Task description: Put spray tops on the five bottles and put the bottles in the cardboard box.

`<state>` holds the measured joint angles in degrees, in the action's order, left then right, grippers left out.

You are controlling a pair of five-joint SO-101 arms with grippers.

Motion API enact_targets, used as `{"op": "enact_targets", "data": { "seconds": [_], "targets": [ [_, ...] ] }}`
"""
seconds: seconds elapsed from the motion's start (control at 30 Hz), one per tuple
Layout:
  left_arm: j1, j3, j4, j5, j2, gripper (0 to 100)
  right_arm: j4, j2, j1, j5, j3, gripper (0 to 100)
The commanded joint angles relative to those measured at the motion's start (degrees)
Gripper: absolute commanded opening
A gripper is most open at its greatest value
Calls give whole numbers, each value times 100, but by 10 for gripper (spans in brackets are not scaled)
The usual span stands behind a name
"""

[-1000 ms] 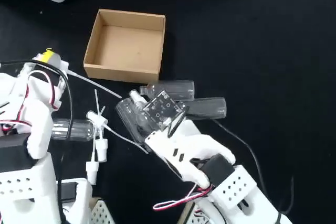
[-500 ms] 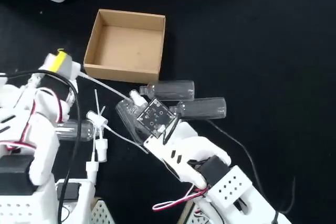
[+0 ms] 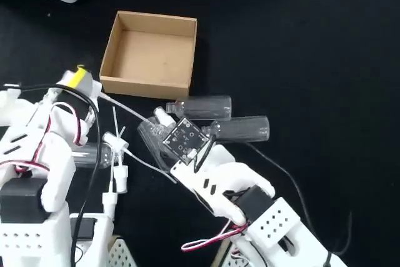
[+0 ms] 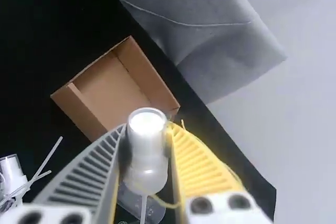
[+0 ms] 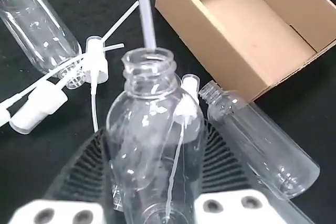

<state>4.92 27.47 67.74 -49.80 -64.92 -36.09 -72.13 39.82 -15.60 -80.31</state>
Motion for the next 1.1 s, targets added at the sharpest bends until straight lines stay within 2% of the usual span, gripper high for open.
{"op": "enact_targets", "data": {
  "seconds": [0.0, 0.87, 1.07],
  "targets": [
    [-48, 13, 9, -26, -114, 28, 185, -136, 70, -44, 57, 49],
    [-101, 374, -62, 123, -62, 28, 185, -136, 70, -62, 66, 49],
    [-593, 1033, -624, 114, -114, 28, 185, -136, 79, -53, 66, 49]
  ]
}}
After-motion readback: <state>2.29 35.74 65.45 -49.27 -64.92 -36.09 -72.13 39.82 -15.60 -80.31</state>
